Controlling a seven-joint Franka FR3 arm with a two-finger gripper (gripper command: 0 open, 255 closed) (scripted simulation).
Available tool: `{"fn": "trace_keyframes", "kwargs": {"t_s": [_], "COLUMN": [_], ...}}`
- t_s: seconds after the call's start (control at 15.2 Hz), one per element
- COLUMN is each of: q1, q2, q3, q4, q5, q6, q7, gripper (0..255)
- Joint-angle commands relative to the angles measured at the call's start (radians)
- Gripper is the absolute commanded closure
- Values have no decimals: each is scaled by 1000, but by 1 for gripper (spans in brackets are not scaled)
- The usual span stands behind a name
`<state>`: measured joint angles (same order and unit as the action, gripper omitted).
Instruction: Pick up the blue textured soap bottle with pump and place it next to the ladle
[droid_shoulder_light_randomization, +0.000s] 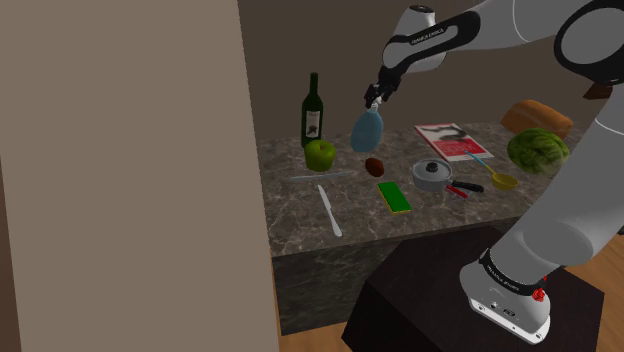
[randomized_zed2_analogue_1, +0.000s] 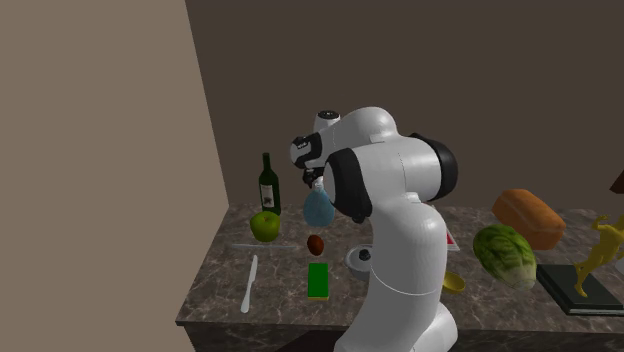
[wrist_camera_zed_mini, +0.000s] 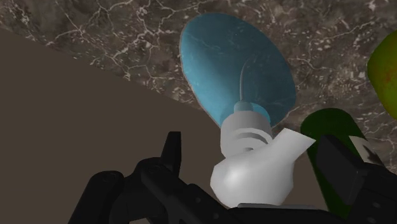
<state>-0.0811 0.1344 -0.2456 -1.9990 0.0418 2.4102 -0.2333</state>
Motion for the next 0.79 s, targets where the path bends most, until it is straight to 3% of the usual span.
{"fn": "trace_keyframes", "kwargs": {"t_s": [0.0,0.26,0.33,0.73], "q1": [0,0,0,0], "q2": [3,3,3,3], "q3": [0,0,0,0], "q4": [1,1,1,1], "q5": [1,1,1,1], "q6": [2,2,2,2], "q7": [0,0,0,0], "gripper": [0,0,255,255]}}
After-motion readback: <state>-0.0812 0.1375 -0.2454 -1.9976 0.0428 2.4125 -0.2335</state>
